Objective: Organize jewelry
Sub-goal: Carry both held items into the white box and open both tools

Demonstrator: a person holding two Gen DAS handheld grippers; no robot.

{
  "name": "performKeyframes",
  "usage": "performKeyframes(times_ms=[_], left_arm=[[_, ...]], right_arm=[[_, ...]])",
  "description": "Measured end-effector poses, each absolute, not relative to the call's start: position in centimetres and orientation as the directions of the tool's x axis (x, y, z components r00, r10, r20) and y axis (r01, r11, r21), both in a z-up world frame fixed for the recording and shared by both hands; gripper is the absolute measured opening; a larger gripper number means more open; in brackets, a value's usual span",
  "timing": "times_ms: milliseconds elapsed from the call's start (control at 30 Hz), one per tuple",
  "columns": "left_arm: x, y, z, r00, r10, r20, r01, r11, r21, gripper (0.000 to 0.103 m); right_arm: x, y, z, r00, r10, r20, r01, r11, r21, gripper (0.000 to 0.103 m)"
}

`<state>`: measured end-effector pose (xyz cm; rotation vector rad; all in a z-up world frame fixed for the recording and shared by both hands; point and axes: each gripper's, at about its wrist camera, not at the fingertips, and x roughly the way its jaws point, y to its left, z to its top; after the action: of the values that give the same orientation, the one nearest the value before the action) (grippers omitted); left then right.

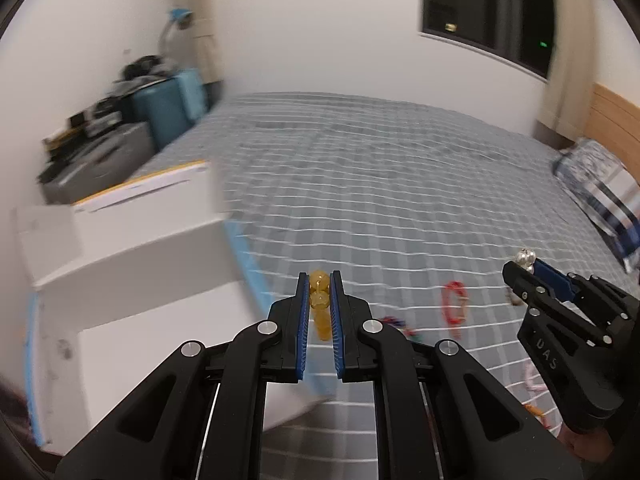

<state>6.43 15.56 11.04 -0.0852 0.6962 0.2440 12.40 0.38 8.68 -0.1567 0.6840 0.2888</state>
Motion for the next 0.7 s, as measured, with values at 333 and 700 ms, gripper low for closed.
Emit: performKeyframes(times_ms=[333,700], left_arm=[[0.2,28.3,9.5,0.627,0.363,-0.689,-0.475,0.879,0.031,0.009],[-1.8,34.5,4.4,0.504,0.346,-0.791,-0.551,0.834,0.014,0.01]], right_arm=[[7.7,14.7,7.9,0.636,0.382,-0.671,-0.545,0.837,-0.04,0.021],[7.3,22.3,2.2,0.498,0.344,-0.796,-0.597,0.801,-0.027,0.021]])
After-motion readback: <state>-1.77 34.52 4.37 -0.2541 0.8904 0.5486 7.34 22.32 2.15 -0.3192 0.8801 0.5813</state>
